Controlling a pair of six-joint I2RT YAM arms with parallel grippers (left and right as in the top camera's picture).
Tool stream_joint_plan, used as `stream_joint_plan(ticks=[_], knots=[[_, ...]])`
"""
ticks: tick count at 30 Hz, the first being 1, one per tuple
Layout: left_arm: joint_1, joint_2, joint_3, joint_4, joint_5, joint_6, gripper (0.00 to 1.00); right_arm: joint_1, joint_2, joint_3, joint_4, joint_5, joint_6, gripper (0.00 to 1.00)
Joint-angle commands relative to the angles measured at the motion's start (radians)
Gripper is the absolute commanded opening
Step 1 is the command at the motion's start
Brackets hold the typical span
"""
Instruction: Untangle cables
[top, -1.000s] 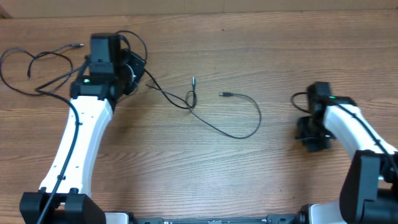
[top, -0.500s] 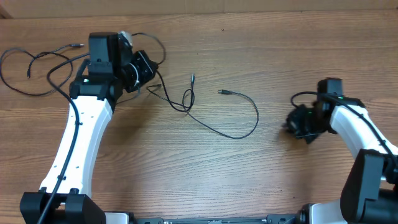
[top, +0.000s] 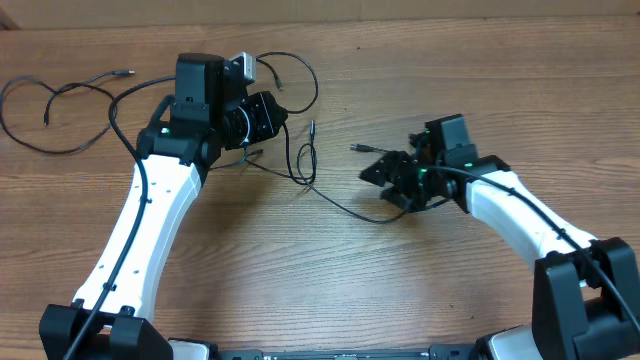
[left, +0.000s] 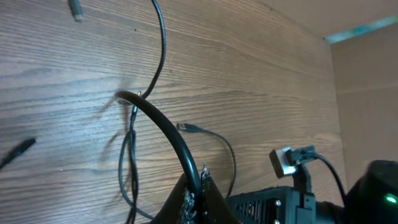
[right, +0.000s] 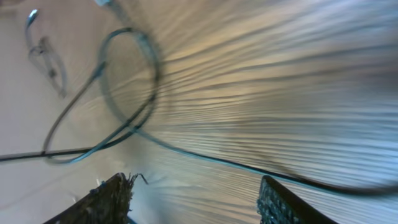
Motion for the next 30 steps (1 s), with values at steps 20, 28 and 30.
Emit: stream_joint_plan(ticks=[20, 28, 30], knots=[[-0.003, -0.026, 0.028, -0.106, -0.081, -0.291, 0.05, 0.383, -0.022, -0.003, 0.289, 0.215, 0.572, 0.63], [-0.006, -0.026, 0.028, -0.216, -0.080, -0.669, 0.04, 0.488, -0.019, -0.003, 0.306, 0.478, 0.614, 0.64], [-0.013, -0.026, 0.028, -0.240, -0.079, -0.748, 0.04, 0.499, -0.015, -0.003, 0.325, 0.522, 0.613, 0.64]])
